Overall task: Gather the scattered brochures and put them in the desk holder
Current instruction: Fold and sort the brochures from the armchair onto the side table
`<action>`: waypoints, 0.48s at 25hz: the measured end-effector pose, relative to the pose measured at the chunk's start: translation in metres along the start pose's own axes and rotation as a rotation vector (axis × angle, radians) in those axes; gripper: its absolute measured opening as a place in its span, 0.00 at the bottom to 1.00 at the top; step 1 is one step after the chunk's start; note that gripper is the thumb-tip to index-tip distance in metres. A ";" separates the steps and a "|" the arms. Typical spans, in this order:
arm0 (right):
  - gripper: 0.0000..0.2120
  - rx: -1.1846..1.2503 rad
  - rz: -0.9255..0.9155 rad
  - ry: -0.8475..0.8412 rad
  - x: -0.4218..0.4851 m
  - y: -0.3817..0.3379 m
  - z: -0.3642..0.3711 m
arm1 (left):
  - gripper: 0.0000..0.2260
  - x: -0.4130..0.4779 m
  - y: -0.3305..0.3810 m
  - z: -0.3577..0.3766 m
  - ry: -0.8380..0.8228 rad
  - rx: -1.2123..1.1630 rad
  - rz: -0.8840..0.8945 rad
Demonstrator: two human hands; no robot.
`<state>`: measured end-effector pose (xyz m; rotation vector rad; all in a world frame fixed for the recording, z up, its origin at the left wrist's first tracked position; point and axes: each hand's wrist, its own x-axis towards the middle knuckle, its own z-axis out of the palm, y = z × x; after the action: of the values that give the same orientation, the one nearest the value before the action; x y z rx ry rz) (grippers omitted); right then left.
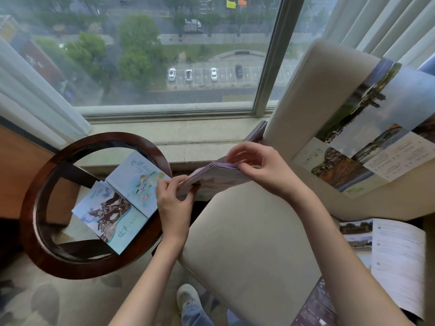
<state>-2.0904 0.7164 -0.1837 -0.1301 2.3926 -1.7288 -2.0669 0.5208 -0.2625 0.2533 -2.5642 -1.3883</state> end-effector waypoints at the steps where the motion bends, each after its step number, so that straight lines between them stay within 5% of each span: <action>1: 0.17 -0.017 -0.003 0.009 -0.001 -0.002 0.001 | 0.07 0.000 0.000 0.000 0.034 0.068 0.010; 5: 0.09 -0.218 -0.123 0.129 -0.004 -0.003 0.004 | 0.04 0.002 -0.007 -0.002 -0.028 0.040 0.038; 9: 0.22 -0.473 -0.213 0.045 0.009 -0.008 0.016 | 0.05 0.004 -0.010 -0.010 -0.091 -0.073 -0.052; 12: 0.11 -0.404 -0.208 -0.040 0.029 -0.017 0.034 | 0.09 0.007 -0.014 -0.021 -0.073 -0.101 -0.021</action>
<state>-2.1129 0.6738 -0.1806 -0.4785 2.7478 -1.2726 -2.0676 0.4948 -0.2625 0.2170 -2.5456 -1.5567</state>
